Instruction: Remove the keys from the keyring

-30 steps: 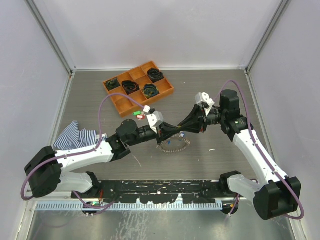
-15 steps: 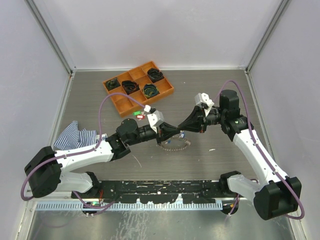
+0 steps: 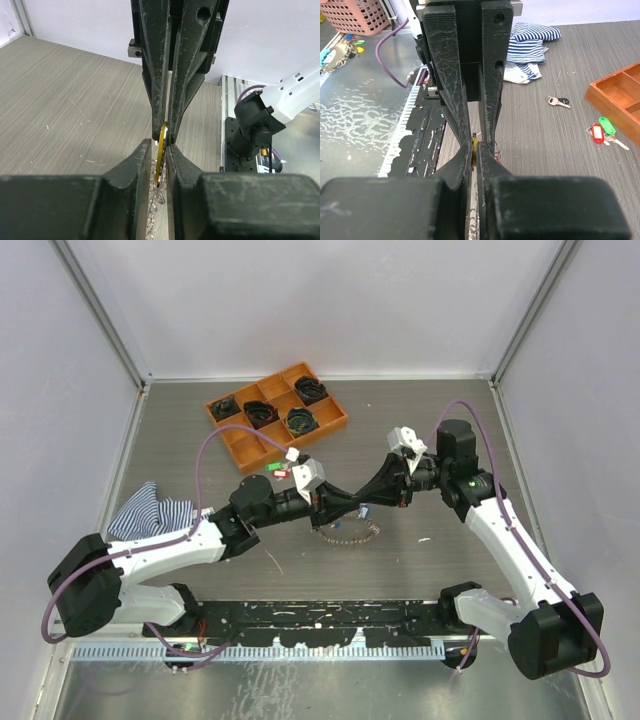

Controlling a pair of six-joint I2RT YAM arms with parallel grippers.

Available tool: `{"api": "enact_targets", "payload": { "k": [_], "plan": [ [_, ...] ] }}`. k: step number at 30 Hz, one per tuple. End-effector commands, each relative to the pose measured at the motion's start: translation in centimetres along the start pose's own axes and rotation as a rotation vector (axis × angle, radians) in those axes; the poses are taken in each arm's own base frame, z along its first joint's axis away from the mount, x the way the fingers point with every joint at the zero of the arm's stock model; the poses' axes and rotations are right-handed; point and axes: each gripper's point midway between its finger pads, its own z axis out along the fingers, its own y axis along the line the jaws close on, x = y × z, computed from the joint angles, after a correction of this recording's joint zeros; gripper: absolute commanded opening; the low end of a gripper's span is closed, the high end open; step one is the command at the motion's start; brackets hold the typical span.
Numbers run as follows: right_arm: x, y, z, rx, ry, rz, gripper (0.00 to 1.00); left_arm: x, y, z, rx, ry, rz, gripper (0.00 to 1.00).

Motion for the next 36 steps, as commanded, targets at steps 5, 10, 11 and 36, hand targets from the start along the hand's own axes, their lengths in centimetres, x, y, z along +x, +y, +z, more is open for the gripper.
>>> {"api": "enact_targets", "payload": {
  "k": [5,10,11,36],
  "plan": [
    [-2.0,1.0,0.2,-0.061,-0.025,-0.049,0.01,-2.8,-0.2,-0.1,0.022,-0.078,0.011,0.27],
    [-2.1,0.9,0.2,-0.057,-0.025,-0.050,0.01,-2.3,-0.4,-0.1,0.038,-0.055,-0.003,0.31],
    [-2.1,0.9,0.2,-0.056,-0.024,-0.049,0.01,-2.2,-0.4,-0.1,0.039,-0.052,-0.004,0.32],
    [-1.9,1.0,0.2,-0.061,-0.027,-0.041,0.01,-1.2,-0.1,-0.1,0.051,0.005,-0.025,0.00]
  ]
}}
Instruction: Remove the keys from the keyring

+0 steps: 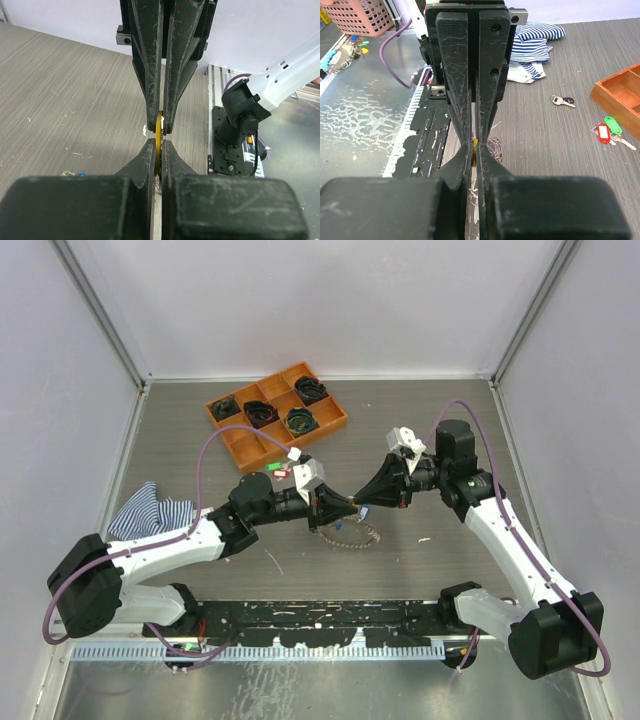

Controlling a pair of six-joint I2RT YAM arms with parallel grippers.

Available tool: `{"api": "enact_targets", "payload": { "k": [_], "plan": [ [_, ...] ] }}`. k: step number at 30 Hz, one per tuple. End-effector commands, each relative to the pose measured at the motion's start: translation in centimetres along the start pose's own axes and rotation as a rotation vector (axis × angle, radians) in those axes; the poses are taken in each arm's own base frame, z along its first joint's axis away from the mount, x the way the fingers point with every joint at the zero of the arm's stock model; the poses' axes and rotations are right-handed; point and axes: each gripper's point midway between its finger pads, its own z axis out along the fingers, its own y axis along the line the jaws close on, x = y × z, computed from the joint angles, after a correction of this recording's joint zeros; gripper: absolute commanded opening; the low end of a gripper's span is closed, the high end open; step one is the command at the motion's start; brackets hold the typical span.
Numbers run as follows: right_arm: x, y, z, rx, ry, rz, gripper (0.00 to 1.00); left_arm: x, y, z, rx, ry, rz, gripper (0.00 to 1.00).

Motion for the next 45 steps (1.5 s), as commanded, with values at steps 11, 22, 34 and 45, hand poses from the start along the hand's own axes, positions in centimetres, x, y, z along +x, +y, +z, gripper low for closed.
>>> {"api": "enact_targets", "payload": {
  "k": [11,22,34,45],
  "plan": [
    [-1.1,0.5,0.6,-0.049,-0.026,-0.003,0.37,-3.5,0.8,0.1,-0.045,-0.085,0.047,0.00],
    [0.0,-1.3,1.1,0.025,-0.002,0.032,0.37,-4.0,0.7,-0.1,-0.046,-0.100,0.050,0.00],
    [0.3,-0.8,1.4,-0.008,-0.002,0.036,0.24,-4.8,0.7,-0.4,-0.059,-0.123,0.057,0.00],
    [-0.5,0.3,1.5,-0.057,-0.014,0.005,0.01,-4.8,0.8,-0.6,-0.068,-0.129,0.056,0.01]
  ]
}}
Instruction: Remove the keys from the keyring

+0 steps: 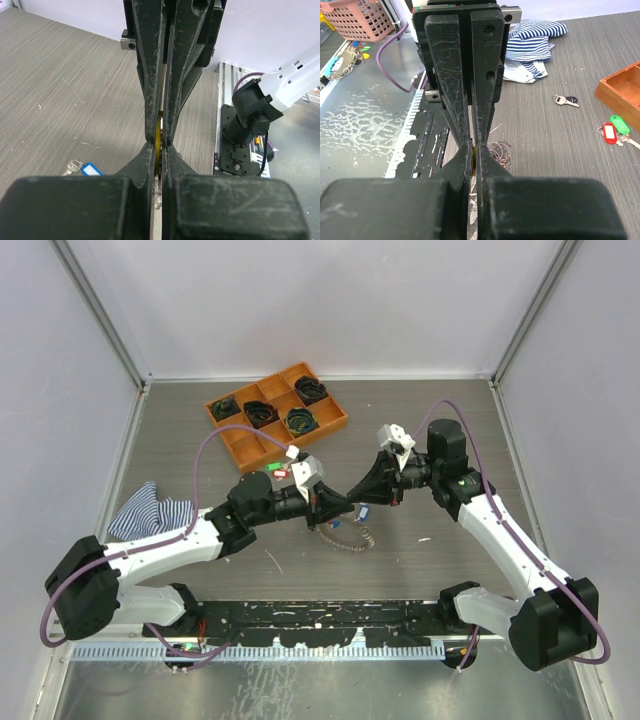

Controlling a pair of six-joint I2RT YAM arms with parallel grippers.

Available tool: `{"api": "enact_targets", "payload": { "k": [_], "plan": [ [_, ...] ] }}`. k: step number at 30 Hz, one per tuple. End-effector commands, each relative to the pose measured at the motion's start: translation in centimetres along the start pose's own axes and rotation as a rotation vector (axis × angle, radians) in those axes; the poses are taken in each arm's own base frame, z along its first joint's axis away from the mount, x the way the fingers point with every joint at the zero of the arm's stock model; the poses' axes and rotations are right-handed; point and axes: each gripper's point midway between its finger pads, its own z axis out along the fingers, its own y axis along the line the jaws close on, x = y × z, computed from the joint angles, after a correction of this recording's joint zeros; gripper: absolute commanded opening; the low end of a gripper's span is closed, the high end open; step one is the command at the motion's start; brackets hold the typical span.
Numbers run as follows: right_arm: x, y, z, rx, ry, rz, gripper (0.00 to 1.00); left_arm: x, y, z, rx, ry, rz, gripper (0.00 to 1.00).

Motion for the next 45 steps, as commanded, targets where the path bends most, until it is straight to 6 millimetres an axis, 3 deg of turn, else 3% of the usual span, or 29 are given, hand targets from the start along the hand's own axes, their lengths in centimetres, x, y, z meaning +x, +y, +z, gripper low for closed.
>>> {"api": "enact_targets", "payload": {
  "k": [1,5,8,13,22,27,29,34,45],
  "plan": [
    [-1.2,1.4,0.2,-0.055,-0.016,-0.051,0.01,-4.9,-0.5,-0.4,-0.001,-0.148,0.064,0.07],
    [-1.3,1.4,0.1,-0.057,-0.015,-0.061,0.01,-4.3,-1.7,-1.2,0.052,-0.135,0.071,0.40],
    [-1.3,1.5,0.1,-0.062,-0.015,-0.069,0.01,-3.5,-2.5,-2.3,0.085,-0.116,0.089,0.48],
    [-1.1,1.5,0.0,-0.062,-0.003,-0.096,0.01,-3.0,-3.1,-4.7,0.081,-0.117,0.170,0.42],
    [0.0,1.7,0.0,-0.058,0.151,-0.262,0.01,-2.6,-0.2,-7.0,-0.051,-0.149,0.257,0.35],
    [1.0,3.3,-0.2,-0.218,0.313,-0.429,0.01,-2.8,0.4,-6.2,0.020,-0.145,0.335,0.34],
    [1.3,3.5,-0.7,-0.257,0.380,-0.485,0.01,-2.8,0.7,-5.5,0.092,-0.149,0.445,0.31],
    [0.4,3.0,-0.7,-0.272,0.407,-0.632,0.01,-1.9,1.3,-5.0,0.145,-0.119,0.484,0.31],
    [-0.2,2.7,0.5,-0.328,0.431,-0.732,0.01,-0.2,1.1,-1.8,0.354,-0.067,0.521,0.36]
  ]
}}
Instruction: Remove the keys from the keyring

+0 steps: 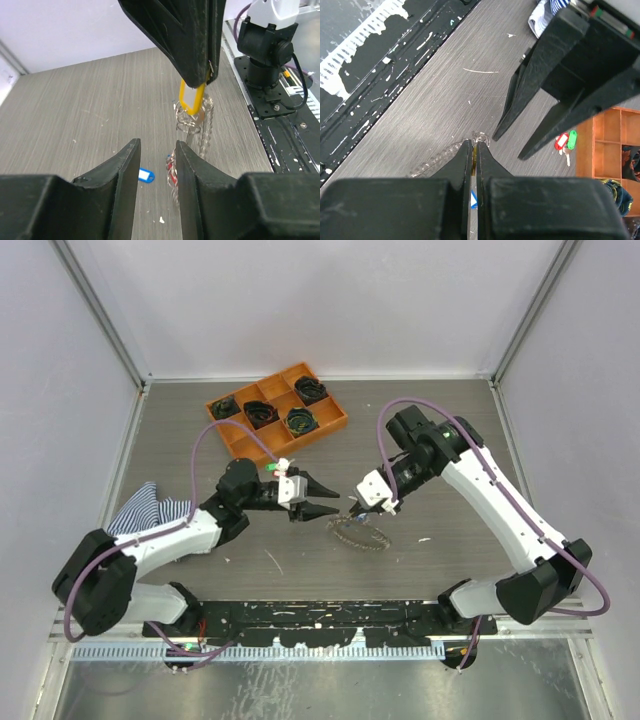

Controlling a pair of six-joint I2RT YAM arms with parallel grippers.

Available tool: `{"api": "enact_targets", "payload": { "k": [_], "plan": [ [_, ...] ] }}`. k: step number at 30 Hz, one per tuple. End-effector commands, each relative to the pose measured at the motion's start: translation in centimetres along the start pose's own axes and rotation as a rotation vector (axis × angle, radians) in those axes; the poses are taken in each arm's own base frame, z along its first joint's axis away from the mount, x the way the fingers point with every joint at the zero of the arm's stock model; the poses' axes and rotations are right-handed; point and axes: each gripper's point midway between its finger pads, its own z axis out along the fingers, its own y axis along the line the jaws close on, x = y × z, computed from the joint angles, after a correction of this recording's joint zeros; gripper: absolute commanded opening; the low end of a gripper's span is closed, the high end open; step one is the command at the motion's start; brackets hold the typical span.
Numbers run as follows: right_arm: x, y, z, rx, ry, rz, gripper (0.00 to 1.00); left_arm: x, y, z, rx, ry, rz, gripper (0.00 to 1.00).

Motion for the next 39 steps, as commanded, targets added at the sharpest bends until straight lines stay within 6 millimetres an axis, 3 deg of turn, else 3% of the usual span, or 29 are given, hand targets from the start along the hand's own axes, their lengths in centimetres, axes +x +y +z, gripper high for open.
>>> {"api": "enact_targets", "payload": {
  "k": [1,10,18,39],
  "plan": [
    [-1.4,-0.9,-0.2,0.000,-0.004,-0.097,0.01,-1.9,0.1,1.4,0.120,-0.072,0.107,0.36],
    [-2.3,-1.5,0.0,0.000,-0.027,-0.110,0.01,-0.1,-0.3,1.7,0.153,-0.078,0.140,0.40],
    [-2.8,-1.6,0.4,-0.006,-0.058,-0.107,0.01,-0.3,-0.5,1.8,0.171,-0.098,0.136,0.39],
    [-3.9,-1.9,0.2,0.009,-0.095,-0.127,0.01,-0.7,-2.2,1.4,0.205,-0.172,0.044,0.27]
  ]
}}
